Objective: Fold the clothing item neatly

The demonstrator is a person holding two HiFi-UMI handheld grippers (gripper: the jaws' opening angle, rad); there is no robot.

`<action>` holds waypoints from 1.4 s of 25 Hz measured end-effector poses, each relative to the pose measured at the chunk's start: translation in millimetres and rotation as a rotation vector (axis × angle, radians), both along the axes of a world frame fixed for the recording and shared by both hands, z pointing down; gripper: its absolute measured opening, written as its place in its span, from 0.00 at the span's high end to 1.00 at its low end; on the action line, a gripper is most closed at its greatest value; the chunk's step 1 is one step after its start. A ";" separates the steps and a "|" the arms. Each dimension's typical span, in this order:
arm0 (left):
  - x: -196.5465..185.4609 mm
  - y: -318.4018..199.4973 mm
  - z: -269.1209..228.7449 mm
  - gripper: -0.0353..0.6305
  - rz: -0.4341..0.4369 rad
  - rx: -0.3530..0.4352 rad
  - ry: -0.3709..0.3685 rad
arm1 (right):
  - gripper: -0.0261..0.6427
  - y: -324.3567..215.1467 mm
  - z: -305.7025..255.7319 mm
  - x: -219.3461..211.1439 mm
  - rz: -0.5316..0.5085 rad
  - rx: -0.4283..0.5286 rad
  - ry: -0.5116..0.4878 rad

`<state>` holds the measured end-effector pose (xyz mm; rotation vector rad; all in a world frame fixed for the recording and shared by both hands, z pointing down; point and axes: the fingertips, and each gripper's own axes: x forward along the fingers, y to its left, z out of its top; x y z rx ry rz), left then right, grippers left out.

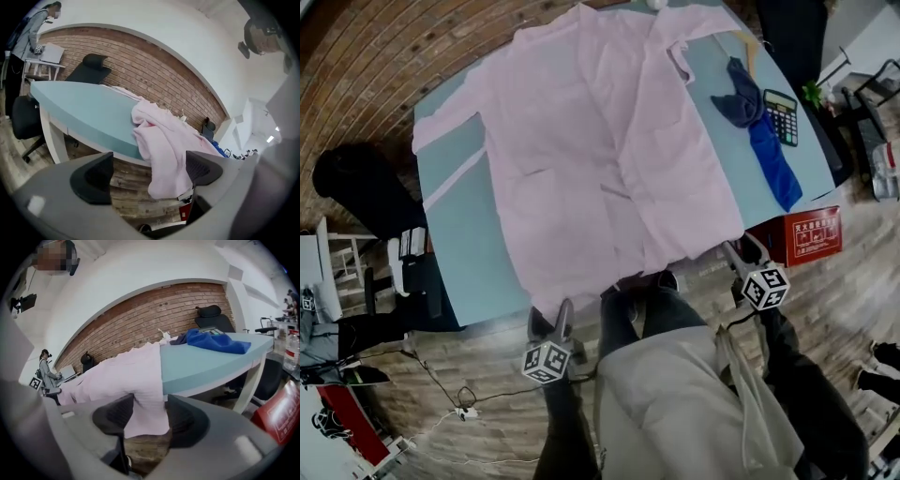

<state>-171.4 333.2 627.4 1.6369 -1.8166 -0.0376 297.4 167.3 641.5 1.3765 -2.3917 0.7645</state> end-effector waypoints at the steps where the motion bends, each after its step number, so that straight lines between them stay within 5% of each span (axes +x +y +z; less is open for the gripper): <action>1: 0.8 -0.8 -2.1 0.20 -0.005 0.011 0.009 | 0.62 0.7 0.3 -3.4 -0.015 -0.002 -0.003; 3: 5.8 1.9 -1.5 0.31 -0.005 0.006 0.015 | 0.65 3.4 1.4 -10.2 -0.050 -0.010 -0.021; 5: 12.8 5.7 -0.2 0.66 -0.004 -0.011 0.002 | 0.76 6.7 2.7 -16.8 -0.091 -0.016 -0.022; 7: 18.8 6.9 -4.4 0.78 -0.013 -0.016 -0.010 | 0.92 11.7 1.3 -24.7 -0.138 -0.031 -0.006; 9: 23.4 8.5 -13.7 0.85 -0.015 -0.022 -0.031 | 0.92 19.6 -6.1 -31.2 -0.191 -0.055 -0.001; 14: 30.9 15.7 -70.8 0.88 0.010 0.002 -0.037 | 0.93 36.2 -72.0 -28.5 -0.261 -0.147 -0.151; 18: 49.3 -8.2 -139.9 0.88 0.117 0.037 -0.018 | 0.93 28.1 -139.7 -49.2 -0.428 -0.177 -0.156; 25: 41.2 -99.4 -222.8 0.88 0.012 0.181 0.266 | 0.93 -33.4 -220.6 -103.9 -0.541 -0.312 -0.386; 29: -1.0 -148.7 -232.6 0.88 -0.096 0.181 0.356 | 0.93 -102.0 -235.6 -110.4 -0.474 -0.374 -0.535; 35: -101.8 -256.7 -214.4 0.86 -0.235 0.176 0.386 | 0.93 -253.2 -199.9 -97.0 -0.093 -0.418 -0.749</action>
